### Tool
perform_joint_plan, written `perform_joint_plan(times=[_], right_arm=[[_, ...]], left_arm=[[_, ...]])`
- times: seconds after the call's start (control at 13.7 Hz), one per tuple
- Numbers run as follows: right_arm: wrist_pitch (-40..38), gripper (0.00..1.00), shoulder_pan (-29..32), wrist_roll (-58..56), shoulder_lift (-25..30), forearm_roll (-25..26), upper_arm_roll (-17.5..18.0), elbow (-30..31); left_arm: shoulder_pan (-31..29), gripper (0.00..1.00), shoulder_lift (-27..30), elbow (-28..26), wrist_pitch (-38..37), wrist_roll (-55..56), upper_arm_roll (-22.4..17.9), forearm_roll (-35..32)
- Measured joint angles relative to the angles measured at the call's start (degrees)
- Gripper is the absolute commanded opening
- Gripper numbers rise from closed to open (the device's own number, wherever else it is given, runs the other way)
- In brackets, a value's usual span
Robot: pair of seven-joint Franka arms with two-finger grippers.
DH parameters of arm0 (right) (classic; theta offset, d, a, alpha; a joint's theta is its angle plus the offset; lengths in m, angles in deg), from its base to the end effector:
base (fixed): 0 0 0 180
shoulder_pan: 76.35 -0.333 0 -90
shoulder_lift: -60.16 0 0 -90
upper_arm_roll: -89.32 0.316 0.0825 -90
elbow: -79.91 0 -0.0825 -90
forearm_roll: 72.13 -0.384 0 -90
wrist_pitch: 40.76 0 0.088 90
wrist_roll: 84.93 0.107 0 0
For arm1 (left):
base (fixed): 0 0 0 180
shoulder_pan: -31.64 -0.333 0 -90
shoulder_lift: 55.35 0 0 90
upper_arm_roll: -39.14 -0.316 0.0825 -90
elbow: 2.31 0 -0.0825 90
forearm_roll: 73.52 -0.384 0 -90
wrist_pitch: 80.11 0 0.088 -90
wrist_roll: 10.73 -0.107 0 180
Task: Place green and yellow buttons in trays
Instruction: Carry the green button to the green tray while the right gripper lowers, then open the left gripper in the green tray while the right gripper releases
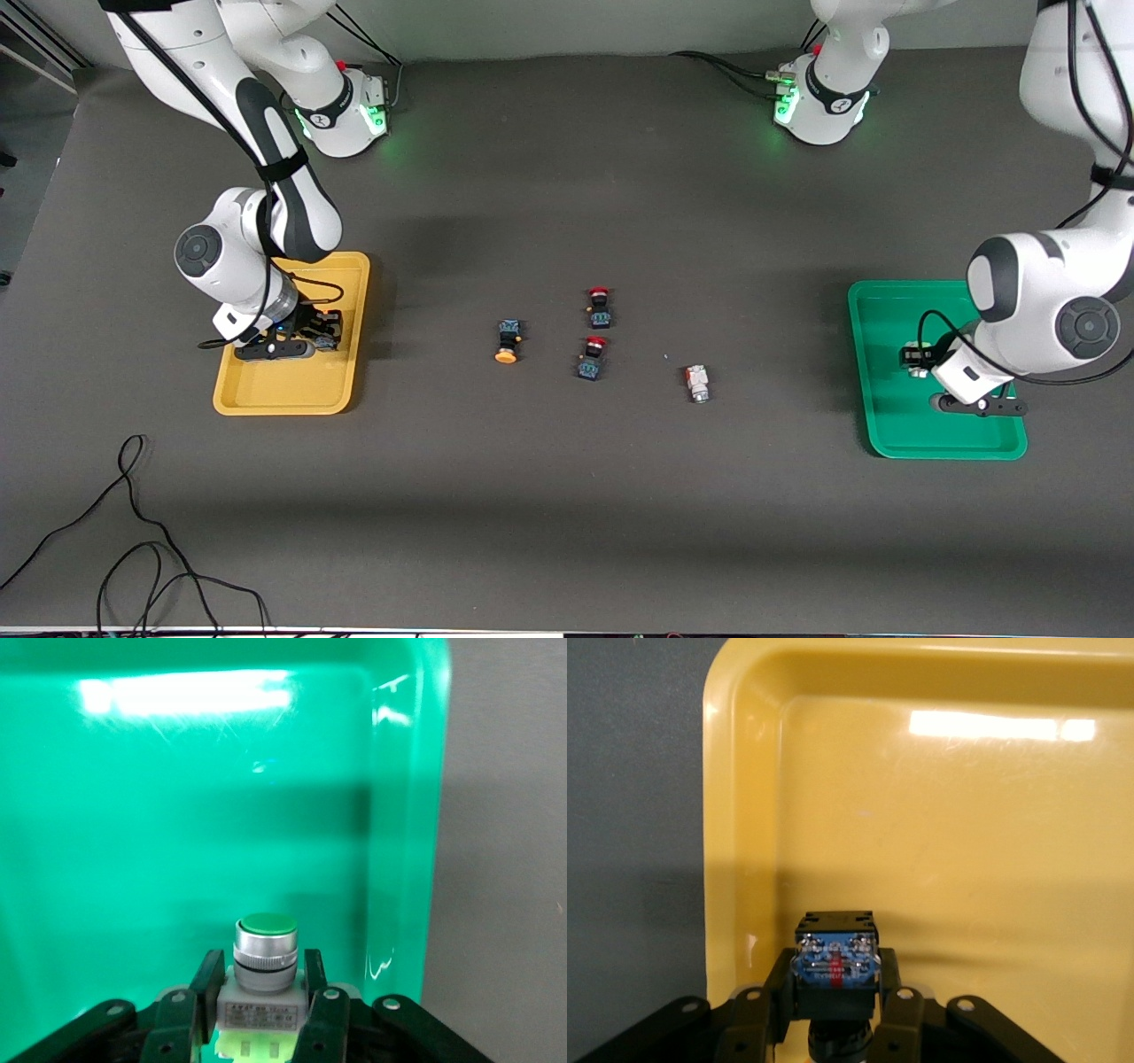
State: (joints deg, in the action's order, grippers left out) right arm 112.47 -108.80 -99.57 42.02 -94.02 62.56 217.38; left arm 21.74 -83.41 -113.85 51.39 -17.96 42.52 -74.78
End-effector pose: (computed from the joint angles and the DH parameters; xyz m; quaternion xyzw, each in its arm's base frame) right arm 0.4967 0.0290 0.1992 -0.9997 -0.0168 -0.0083 0.0150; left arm 0.6012 0.0702 0.2162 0.9975 -0.0115 -0.0689 0.0147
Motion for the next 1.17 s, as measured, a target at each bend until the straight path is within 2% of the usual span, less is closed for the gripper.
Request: perform_joint_plan(times=[0.07, 0.15, 0.29, 0.44, 0.58, 0.88, 1.02, 1.17], right_arm=[[-0.08, 0.7, 0.0, -0.09, -0.07, -0.1, 0.02, -0.05], [-0.41, 0.96, -0.02, -0.1, -0.06, -0.13, 0.09, -0.31], [-1.76, 1.0, -0.24, -0.11, 0.04, -0.29, 0.19, -1.23], [-4.24, 1.0, -0.31, -0.11, 0.98, -0.51, 0.22, -2.66], [-10.85, 1.0, -0.31, 0.15, 3.51, -0.67, 0.19, -5.18], [-26.04, 1.0, -0.6, 7.63, 7.99, -0.81, 0.24, -14.12], [-29.86, 1.0, -3.58, 15.37, 7.83, -0.83, 0.3, -19.45], [-30.56, 1.0, -8.86, 24.36, 5.87, -0.83, 0.51, -23.84]], left_arm=[[-0.12, 0.13, -1.31, 0.05, 1.54, 0.4, 0.04, 1.1], [-0.16, 0.3, -2.24, 0.13, 2.27, 1.39, 0.07, 1.74], [-0.17, 0.98, -2.79, 0.38, 2.11, 3.72, 0.27, 2.02], [-0.17, 0.98, -2.46, 0.95, 1.28, 4.61, 0.41, 2.06], [-0.18, 0.98, -1.34, 2.09, -2.05, 4.96, 0.46, 2.11], [-0.17, 0.98, 6.44, 7.14, -17.9, 5.38, 0.85, 2.17], [0.46, 0.98, 10.78, 10.63, -24.88, 5.6, 1.4, 2.17], [2.97, 0.98, 13.0, 13.18, -27.55, 7.13, 1.65, 2.16]])
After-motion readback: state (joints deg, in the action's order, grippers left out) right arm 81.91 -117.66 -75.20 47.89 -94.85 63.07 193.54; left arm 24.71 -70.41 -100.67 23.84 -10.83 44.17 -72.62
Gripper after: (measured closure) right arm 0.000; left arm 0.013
